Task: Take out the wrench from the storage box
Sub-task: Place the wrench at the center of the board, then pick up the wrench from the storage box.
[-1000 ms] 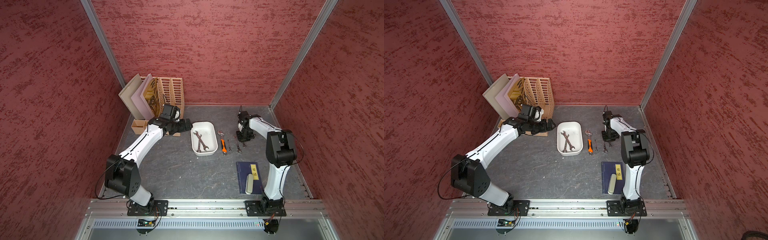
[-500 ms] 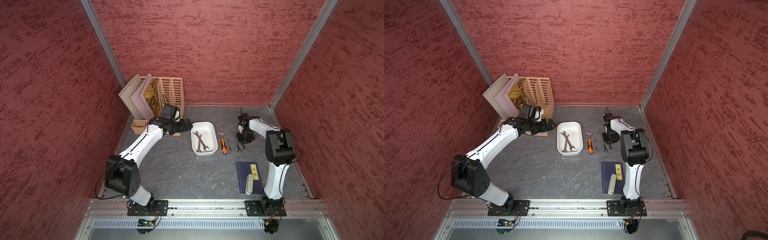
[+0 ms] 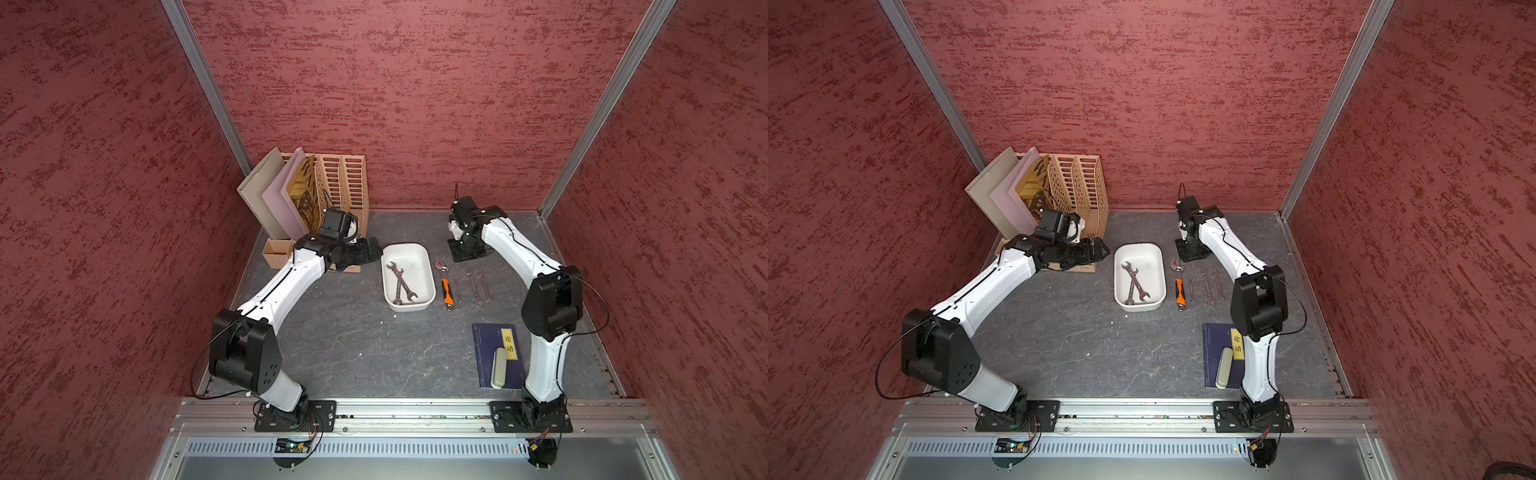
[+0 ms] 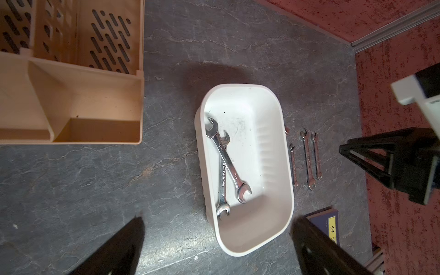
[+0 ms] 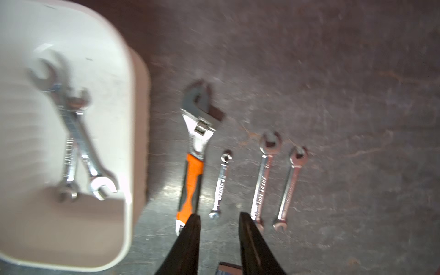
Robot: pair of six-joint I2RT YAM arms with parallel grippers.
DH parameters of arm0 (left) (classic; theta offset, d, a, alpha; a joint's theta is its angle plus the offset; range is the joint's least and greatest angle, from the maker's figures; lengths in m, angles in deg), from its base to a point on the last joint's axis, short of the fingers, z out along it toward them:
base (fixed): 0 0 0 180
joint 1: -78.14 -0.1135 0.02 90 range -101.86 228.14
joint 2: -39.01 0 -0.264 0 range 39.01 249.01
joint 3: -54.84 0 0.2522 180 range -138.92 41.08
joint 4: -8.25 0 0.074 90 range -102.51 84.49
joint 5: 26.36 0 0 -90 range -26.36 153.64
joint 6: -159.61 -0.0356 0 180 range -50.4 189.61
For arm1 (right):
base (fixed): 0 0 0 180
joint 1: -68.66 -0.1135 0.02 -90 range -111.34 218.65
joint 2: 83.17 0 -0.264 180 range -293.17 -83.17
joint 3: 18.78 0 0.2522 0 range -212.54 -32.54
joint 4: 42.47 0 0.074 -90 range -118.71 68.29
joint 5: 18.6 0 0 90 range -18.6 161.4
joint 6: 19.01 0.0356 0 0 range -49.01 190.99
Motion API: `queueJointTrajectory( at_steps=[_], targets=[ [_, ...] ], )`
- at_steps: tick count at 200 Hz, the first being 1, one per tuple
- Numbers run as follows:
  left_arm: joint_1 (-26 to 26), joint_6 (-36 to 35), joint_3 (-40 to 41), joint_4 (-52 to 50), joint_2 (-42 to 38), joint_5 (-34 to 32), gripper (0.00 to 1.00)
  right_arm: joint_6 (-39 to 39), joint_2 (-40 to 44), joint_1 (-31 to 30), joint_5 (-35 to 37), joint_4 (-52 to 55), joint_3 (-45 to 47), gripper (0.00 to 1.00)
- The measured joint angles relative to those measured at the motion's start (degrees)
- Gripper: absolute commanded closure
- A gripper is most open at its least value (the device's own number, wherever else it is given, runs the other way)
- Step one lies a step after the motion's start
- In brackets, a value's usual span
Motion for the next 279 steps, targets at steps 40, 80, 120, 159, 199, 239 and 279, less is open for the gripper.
queueJointTrajectory(
  at_steps=[40,80,120,159,199,239,279],
  targets=[
    [-1.4,0.3,1.4,-0.2,-0.2,0.0,0.0,0.1,-12.1,-9.4,-3.9,5.4,-18.6,0.68],
    [-2.1,0.3,1.9,-0.2,-0.8,0.1,0.0,0.9,-24.8,-13.4,-7.5,9.3,-27.8,0.58],
    [-2.5,0.3,2.6,0.0,-1.1,0.6,0.0,3.3,-28.3,-13.4,-7.6,10.1,-28.6,0.57],
    [-2.8,0.3,3.1,0.3,-1.1,1.0,0.0,5.7,-29.0,-13.4,-6.8,9.2,-28.7,0.57],
    [-3.0,0.3,3.3,0.3,-1.1,1.2,0.0,7.8,-30.5,-13.4,-5.9,6.6,-28.8,0.58],
    [-3.0,0.3,3.6,0.7,-1.1,1.7,0.0,9.2,-32.8,-13.7,-4.5,4.6,-28.8,0.61],
    [-3.0,0.3,3.7,1.3,-1.1,2.0,0.0,10.5,-32.9,-13.7,-3.1,3.3,-28.6,0.71]
  ],
)
